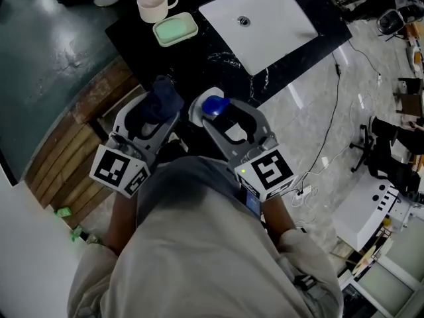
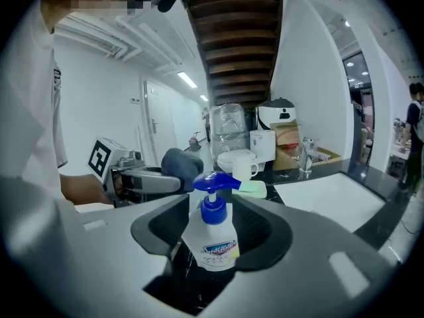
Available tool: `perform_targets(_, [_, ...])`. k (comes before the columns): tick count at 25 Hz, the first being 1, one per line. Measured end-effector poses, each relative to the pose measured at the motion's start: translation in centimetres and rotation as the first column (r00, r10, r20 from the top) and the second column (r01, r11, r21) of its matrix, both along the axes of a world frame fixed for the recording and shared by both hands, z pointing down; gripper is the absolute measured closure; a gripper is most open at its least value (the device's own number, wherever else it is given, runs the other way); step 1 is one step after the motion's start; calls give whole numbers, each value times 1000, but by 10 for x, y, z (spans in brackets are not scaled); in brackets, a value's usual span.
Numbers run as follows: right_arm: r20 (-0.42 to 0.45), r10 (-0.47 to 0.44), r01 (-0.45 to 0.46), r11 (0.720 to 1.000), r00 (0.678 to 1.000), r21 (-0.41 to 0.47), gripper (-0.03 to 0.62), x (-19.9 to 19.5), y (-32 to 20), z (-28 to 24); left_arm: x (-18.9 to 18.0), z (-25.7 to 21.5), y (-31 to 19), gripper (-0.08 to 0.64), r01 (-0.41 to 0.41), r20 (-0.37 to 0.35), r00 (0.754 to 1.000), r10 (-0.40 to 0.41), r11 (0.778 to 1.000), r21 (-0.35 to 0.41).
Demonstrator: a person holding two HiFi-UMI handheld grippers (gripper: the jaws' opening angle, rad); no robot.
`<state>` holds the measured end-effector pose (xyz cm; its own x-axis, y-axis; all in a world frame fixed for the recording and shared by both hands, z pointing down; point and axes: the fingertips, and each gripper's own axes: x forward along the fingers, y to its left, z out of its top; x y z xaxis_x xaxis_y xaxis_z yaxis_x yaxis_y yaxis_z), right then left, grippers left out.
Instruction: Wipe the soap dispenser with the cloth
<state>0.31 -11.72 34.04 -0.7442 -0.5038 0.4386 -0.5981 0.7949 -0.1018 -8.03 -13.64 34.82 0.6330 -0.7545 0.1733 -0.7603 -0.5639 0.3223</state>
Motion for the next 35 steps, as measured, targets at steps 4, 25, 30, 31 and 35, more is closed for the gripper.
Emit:
perform_targets(4, [7, -23, 23, 1000, 1000, 7, 422, -9, -5, 2, 3, 9, -1, 313, -19, 25, 999, 20, 1000, -19])
perform_targets(25, [9, 6, -6, 999, 1000, 36, 465, -8, -11, 3, 21, 41, 13, 312, -283, 601, 775, 197, 958, 52])
perform_targets(30, [15, 6, -7, 999, 1000, 34, 465, -9, -10, 2, 26, 47, 11, 313, -328, 688, 696, 206, 943, 49])
perform_targets(31, [16, 7, -7, 999, 1000, 34, 465, -9, -10, 2, 27, 47, 11, 311, -331, 690, 693, 211, 942, 45])
perform_targets(35, [16, 7, -8, 999, 1000, 33, 465, -8, -11, 2, 30, 52, 9, 311, -334, 691, 690, 217, 942, 37])
